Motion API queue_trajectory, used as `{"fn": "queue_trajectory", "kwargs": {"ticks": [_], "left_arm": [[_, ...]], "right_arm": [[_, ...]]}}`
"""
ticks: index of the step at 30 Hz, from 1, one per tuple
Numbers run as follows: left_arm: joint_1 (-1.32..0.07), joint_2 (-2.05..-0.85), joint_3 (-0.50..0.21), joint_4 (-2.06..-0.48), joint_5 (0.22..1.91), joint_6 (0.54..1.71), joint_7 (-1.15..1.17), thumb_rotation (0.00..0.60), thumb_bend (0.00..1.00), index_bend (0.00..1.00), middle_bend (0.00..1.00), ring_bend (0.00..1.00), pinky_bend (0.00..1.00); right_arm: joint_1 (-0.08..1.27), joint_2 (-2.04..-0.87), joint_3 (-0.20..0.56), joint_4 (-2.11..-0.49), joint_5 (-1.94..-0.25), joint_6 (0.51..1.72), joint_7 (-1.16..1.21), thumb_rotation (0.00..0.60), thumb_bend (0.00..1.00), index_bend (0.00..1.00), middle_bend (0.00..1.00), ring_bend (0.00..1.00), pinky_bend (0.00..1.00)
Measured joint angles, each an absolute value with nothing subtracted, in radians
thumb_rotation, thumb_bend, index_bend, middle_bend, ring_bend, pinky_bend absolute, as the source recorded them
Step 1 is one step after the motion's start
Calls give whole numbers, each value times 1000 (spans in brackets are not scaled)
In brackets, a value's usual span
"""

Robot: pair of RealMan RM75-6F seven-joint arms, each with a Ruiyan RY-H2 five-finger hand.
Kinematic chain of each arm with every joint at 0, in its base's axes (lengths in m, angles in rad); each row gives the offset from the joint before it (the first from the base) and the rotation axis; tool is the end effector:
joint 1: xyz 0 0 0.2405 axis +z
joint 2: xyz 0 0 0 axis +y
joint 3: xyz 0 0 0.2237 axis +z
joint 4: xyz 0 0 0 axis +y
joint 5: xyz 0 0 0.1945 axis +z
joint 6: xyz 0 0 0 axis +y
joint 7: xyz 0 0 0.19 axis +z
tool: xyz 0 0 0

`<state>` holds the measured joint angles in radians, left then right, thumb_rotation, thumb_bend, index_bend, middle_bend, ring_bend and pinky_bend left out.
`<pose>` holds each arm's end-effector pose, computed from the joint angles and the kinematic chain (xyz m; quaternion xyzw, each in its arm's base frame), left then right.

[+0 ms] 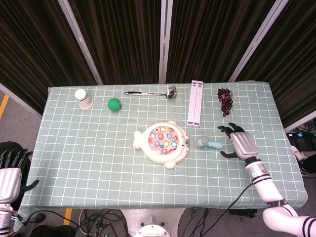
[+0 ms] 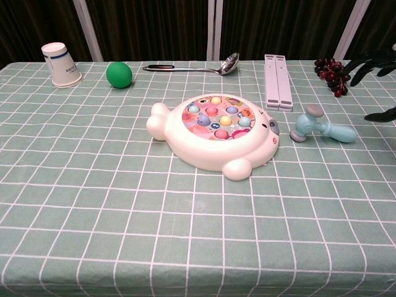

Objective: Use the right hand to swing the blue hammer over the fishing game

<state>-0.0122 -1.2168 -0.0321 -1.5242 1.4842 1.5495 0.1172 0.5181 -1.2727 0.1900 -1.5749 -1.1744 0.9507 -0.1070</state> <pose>-0.2978 0.1991 0.1474 -0.5854 -0.3678 -0.3439 0.6354 -0.2060 -0.3450 0.0627 0.6704 -0.4586 0.3547 0.4630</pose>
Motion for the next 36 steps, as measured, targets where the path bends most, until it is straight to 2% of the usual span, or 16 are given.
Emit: {"fn": "queue_trajectory", "kwargs": {"ticks": [10, 22, 36], "left_arm": [[-14, -1223, -31, -1505, 1477, 1535, 96, 600, 0, 188, 145, 67, 8], [-19, -1231, -31, -1481, 1476, 1523, 73, 600, 0, 188, 145, 67, 8], [-17, -1236, -31, -1466, 1472, 1522, 58, 600, 0, 188, 145, 67, 8]], "right_arm": [[608, -1397, 202, -1454, -1047, 847, -169, 600, 195, 336, 330, 157, 235], [648, -1483, 195, -1346, -991, 815, -181, 600, 213, 397, 396, 240, 300], [673, -1513, 191, -1315, -972, 801, -182, 600, 250, 455, 452, 300, 342]]}}
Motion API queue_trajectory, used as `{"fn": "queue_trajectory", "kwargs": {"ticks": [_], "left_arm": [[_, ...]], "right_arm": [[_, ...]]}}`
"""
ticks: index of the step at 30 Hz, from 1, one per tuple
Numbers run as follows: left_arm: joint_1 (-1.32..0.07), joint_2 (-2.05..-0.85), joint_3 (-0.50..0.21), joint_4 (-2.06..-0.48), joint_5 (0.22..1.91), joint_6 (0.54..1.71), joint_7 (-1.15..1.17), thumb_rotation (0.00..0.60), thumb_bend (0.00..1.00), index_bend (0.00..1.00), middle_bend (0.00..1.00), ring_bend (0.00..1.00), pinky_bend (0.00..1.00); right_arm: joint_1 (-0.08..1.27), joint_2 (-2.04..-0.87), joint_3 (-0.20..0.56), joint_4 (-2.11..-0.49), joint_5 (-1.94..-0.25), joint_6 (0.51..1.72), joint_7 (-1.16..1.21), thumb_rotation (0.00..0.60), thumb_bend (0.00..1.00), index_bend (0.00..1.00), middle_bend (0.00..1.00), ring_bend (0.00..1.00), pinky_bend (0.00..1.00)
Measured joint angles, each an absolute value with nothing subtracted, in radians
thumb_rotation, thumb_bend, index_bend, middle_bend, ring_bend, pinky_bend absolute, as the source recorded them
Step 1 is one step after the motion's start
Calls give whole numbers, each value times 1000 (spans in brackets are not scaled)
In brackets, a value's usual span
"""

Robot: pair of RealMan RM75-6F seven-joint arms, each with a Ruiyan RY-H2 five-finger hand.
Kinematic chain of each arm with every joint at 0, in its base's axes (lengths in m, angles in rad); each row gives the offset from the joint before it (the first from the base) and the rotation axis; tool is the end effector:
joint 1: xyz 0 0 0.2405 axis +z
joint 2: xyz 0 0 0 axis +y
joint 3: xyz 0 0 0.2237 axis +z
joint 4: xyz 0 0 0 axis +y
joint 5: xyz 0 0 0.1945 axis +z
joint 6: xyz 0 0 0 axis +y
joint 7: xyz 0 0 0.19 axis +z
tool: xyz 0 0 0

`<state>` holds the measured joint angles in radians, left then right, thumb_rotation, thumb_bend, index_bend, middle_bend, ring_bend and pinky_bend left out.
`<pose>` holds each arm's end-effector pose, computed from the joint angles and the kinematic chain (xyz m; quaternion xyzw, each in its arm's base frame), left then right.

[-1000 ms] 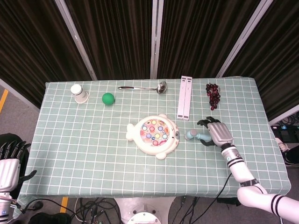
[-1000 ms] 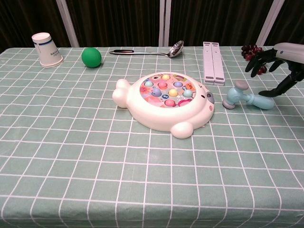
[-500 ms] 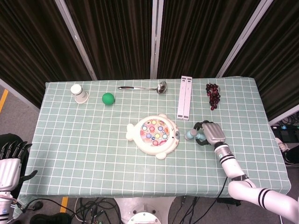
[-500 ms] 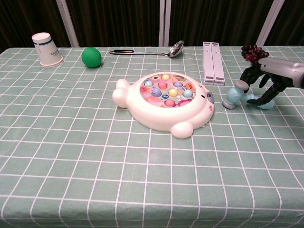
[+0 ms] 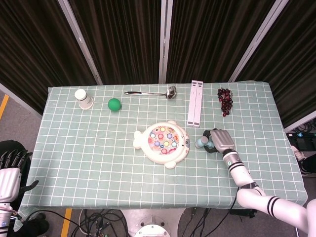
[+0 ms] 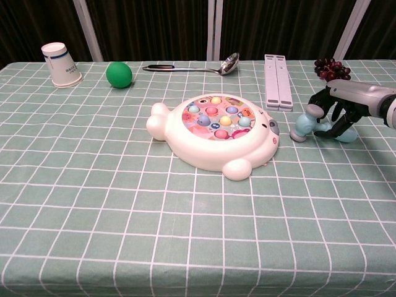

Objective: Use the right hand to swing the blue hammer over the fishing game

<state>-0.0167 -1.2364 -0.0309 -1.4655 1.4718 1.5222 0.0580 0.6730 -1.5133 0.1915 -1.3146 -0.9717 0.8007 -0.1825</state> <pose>-0.3098 0.2002 0.1432 -0.5830 -0.3828 -0.3420 0.6297 -0.2054 -0.3773 -0.0069 0.6780 -0.4974 0.3041 0.4477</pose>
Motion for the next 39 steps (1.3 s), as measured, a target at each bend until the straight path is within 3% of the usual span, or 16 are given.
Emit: {"fn": "queue_trajectory", "kwargs": {"ticks": [15, 28, 39], "left_arm": [[-16, -1243, -30, -1453, 1470, 1517, 48, 600, 0, 188, 145, 67, 8], [-14, -1245, -29, -1448, 1465, 1514, 46, 600, 0, 188, 145, 67, 8], [-13, -1235, -29, -1460, 1465, 1516, 56, 600, 0, 188, 145, 67, 8]], "right_arm": [[679, -1512, 185, -1318, -960, 804, -188, 600, 340, 516, 486, 339, 372], [675, -1504, 182, -1327, -1009, 822, -155, 600, 390, 625, 589, 477, 604], [674, -1402, 183, -1446, -1157, 845, -91, 600, 406, 659, 620, 509, 646]]}}
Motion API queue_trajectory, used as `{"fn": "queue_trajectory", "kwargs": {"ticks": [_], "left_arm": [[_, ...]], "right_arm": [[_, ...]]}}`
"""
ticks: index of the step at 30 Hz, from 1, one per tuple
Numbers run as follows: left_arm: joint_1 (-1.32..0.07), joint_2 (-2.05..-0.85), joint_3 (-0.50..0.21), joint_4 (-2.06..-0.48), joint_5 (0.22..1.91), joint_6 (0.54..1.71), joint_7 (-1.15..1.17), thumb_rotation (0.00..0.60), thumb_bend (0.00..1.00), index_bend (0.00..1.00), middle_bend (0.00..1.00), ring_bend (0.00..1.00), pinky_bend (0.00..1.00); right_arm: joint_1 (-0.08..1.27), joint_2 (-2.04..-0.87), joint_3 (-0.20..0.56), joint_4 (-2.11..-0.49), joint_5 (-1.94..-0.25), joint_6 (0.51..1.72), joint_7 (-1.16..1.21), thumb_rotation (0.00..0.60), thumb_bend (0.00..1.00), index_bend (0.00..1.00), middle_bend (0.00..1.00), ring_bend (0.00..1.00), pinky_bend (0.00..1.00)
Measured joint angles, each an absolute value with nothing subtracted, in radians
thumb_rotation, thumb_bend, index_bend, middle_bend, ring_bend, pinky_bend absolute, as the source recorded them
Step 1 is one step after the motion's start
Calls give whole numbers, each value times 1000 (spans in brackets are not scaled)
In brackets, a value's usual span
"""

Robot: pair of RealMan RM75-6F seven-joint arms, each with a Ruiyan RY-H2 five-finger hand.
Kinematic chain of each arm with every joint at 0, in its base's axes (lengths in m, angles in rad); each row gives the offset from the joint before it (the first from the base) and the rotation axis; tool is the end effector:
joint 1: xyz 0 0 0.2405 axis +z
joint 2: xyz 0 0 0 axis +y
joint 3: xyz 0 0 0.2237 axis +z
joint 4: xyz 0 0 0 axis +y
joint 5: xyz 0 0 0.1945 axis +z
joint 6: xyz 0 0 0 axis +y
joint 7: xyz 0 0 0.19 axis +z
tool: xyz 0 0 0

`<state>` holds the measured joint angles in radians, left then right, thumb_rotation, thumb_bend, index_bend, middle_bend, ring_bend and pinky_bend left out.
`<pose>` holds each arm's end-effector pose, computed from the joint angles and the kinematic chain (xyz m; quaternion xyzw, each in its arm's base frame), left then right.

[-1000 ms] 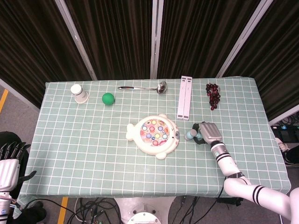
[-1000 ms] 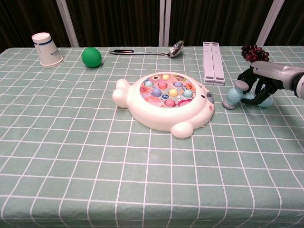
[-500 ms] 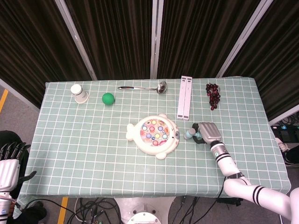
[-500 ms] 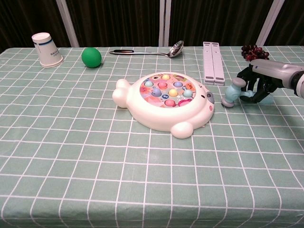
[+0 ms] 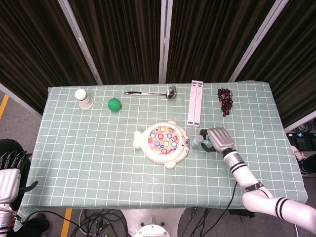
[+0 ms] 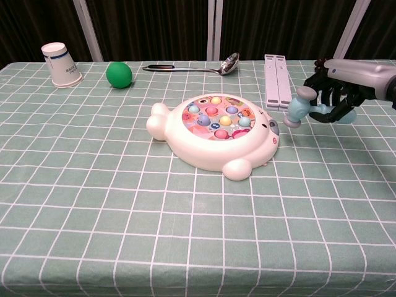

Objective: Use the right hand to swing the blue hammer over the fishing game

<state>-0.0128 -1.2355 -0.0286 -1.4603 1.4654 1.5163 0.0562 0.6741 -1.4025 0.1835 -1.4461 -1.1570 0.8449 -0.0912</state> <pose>-0.3133 0.1984 0.1431 -0.5825 -0.3862 -0.3360 0.6313 -0.1683 -0.3709 0.0161 0.7125 -0.4472 0.3518 0.4106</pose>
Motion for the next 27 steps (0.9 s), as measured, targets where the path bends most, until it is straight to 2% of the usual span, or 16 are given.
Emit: {"fn": "queue_trajectory", "kwargs": {"ticks": [4, 9, 19, 27], "left_arm": [[-13, -1232, -29, -1468, 1468, 1519, 64, 600, 0, 188, 145, 68, 8], [-11, -1230, -28, -1476, 1475, 1528, 69, 600, 0, 188, 145, 67, 8], [-6, -1235, -25, -1458, 1466, 1521, 48, 600, 0, 188, 144, 68, 8], [-3, -1245, -26, -1434, 1462, 1518, 22, 600, 0, 188, 145, 67, 8]], "right_arm": [[690, -1354, 200, -1536, -1215, 868, -92, 600, 406, 661, 621, 509, 657], [742, -1357, 228, -1573, -1204, 862, -161, 600, 406, 663, 622, 510, 671], [905, -1435, 255, -1554, -947, 773, -392, 600, 408, 663, 623, 511, 682], [1011, -1484, 215, -1540, -771, 757, -552, 600, 409, 663, 623, 511, 683]]}}
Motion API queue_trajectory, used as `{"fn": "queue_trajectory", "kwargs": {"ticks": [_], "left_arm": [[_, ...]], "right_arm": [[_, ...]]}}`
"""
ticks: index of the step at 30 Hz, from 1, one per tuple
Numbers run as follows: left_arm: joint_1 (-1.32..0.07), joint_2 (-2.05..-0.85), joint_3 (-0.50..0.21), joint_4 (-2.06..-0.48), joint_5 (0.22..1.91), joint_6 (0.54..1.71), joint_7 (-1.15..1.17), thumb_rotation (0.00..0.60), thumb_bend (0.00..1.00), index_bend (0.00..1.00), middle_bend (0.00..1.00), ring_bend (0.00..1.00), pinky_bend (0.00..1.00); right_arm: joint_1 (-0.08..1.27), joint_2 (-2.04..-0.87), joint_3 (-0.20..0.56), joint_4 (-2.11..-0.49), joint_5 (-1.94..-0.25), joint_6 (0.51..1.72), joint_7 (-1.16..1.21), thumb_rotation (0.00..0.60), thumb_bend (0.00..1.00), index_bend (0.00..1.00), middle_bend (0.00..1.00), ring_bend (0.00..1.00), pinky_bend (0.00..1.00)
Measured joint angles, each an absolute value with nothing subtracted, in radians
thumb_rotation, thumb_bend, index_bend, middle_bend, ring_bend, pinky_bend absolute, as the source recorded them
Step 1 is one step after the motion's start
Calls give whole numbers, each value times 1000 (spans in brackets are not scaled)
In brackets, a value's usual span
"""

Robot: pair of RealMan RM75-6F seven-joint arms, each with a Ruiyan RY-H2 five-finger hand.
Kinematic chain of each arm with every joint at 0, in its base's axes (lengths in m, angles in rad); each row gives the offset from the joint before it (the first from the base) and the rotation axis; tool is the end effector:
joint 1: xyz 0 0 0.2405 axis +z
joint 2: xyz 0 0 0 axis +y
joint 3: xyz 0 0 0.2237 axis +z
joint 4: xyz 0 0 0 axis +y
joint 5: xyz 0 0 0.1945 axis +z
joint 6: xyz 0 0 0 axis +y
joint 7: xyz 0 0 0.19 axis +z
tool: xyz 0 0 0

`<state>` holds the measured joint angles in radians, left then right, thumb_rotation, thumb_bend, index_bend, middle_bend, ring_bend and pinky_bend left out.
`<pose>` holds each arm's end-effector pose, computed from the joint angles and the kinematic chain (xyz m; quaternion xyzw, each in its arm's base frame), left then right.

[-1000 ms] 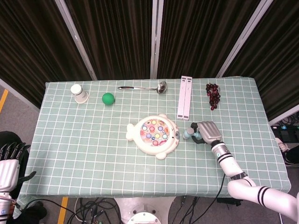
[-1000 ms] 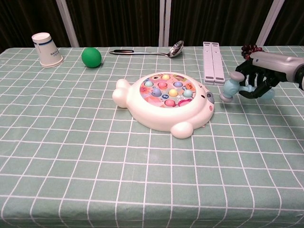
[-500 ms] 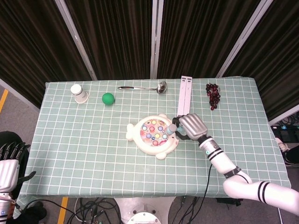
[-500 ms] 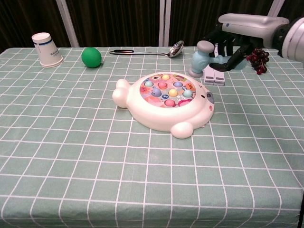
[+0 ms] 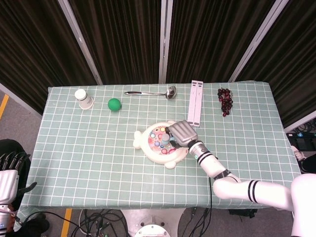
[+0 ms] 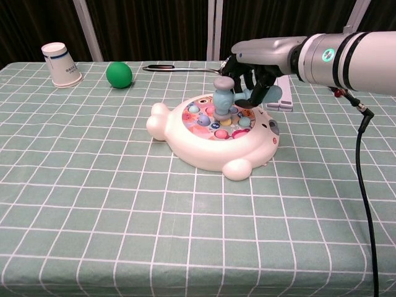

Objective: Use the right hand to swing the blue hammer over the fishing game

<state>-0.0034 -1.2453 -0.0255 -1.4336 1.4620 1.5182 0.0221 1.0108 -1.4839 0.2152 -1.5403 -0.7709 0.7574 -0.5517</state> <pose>-0.3194 0.1947 0.1429 -0.5760 -0.3945 -0.3378 0.6313 -0.0523 -0.3832 -0.0325 0.8041 -0.3554 0.3027 0.3681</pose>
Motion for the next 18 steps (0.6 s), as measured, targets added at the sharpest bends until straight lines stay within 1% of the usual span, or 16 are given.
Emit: {"fn": "queue_trajectory", "kwargs": {"ticks": [4, 11, 18], "left_arm": [[-3, -1251, -26, -1423, 1461, 1517, 13, 600, 0, 188, 144, 68, 8], [-1, -1248, -27, -1425, 1470, 1528, 14, 600, 0, 188, 144, 67, 9], [0, -1246, -26, -1431, 1468, 1526, 21, 600, 0, 188, 144, 67, 8]], "right_arm": [[1043, -1495, 194, -1546, -724, 779, -597, 600, 411, 663, 622, 511, 682], [1038, -1454, 219, -1622, -767, 825, -535, 600, 410, 663, 621, 511, 682], [1082, -1484, 206, -1583, -727, 808, -561, 600, 411, 663, 618, 511, 682]]}}
